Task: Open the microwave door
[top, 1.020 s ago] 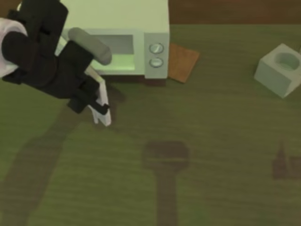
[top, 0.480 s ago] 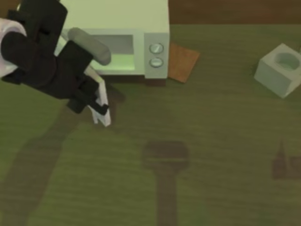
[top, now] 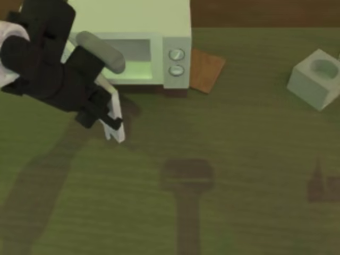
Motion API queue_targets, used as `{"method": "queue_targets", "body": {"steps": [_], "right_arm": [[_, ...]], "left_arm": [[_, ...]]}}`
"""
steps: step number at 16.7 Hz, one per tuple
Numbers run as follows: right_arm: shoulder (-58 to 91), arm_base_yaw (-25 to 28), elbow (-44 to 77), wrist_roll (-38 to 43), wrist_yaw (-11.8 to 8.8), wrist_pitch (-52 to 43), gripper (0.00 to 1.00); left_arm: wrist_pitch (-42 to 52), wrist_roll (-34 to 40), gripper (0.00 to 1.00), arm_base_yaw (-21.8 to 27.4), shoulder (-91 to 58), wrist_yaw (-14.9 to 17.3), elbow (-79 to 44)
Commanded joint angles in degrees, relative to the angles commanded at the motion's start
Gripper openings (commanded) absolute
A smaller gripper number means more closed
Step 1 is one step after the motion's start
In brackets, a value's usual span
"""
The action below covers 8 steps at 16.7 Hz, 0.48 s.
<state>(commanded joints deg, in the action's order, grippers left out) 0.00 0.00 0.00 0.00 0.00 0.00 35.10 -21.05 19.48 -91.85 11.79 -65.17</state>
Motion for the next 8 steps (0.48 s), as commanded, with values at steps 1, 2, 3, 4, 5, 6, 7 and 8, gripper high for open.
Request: {"method": "queue_targets", "body": {"steps": [1,2,3,4,5,6,7,8], "right_arm": [[0.0,0.0,0.0,0.0,0.0,0.0,1.00],[0.0,0.0,0.0,0.0,0.0,0.0,1.00],[0.0,0.0,0.0,0.0,0.0,0.0,1.00],[0.0,0.0,0.0,0.0,0.0,0.0,1.00],[0.0,0.0,0.0,0.0,0.0,0.0,1.00],[0.0,0.0,0.0,0.0,0.0,0.0,1.00],[0.0,0.0,0.0,0.0,0.0,0.0,1.00],[0.0,0.0,0.0,0.0,0.0,0.0,1.00]], "left_arm": [[0.0,0.0,0.00,0.0,0.0,0.0,0.0],[0.0,0.0,0.00,0.0,0.0,0.0,0.0],[0.0,0.0,0.00,0.0,0.0,0.0,0.0],[0.0,0.0,0.00,0.0,0.0,0.0,0.0],[0.0,0.0,0.00,0.0,0.0,0.0,0.0],[0.0,0.1,0.00,0.2,-0.1,0.2,0.2],[0.1,-0.1,0.00,0.1,-0.1,0.3,0.2],[0.2,-0.7,0.00,-0.2,0.0,0.5,0.1]]}}
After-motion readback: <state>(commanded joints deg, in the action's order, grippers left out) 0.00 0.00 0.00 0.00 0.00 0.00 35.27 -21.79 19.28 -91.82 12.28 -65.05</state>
